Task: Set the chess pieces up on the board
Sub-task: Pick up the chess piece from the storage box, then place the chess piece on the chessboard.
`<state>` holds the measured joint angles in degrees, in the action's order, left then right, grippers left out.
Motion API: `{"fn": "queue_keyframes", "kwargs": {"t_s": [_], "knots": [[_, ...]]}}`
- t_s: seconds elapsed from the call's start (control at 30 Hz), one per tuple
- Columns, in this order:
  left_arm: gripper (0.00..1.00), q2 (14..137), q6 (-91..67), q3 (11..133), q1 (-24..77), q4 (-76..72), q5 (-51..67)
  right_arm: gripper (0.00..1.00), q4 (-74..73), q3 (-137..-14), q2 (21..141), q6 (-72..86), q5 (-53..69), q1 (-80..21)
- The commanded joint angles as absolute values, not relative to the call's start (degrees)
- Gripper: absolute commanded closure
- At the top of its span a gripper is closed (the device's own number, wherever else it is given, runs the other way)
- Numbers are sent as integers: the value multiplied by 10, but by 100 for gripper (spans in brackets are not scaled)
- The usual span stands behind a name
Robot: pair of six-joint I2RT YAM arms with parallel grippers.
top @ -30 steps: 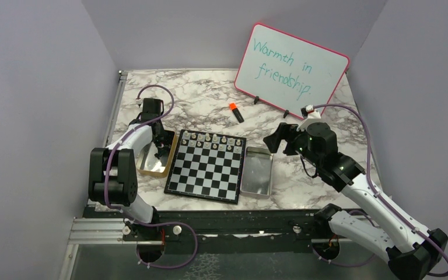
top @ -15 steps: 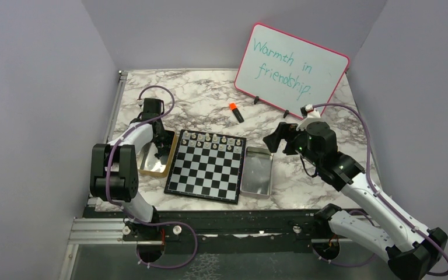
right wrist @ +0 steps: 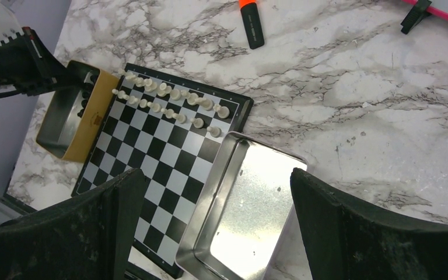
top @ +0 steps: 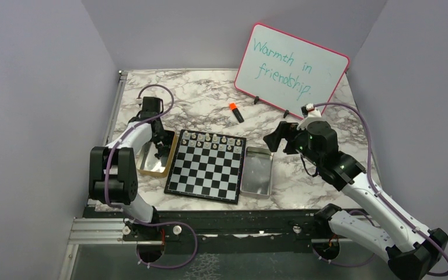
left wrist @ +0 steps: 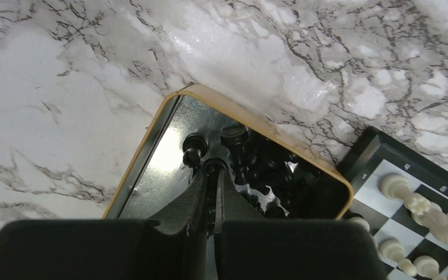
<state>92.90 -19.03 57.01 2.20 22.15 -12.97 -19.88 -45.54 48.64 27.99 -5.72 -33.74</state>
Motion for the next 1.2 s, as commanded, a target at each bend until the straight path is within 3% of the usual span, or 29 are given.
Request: {"fn": "queue_keyframes", "kwargs": {"t_s": [0.0, 0.43, 0.73, 1.17], "knots": [[97, 857, -178, 595, 18, 243, -110, 1, -208, -476, 484, 277, -66, -335], [97, 735, -178, 580, 43, 298, 53, 1, -254, -480, 477, 255, -104, -335], [97, 666, -193, 566, 220, 359, 23, 2, -269, -463, 440, 248, -106, -335], [97, 597, -306, 494, 396, 395, -18, 2, -296, -480, 440, 245, -147, -335]]}}
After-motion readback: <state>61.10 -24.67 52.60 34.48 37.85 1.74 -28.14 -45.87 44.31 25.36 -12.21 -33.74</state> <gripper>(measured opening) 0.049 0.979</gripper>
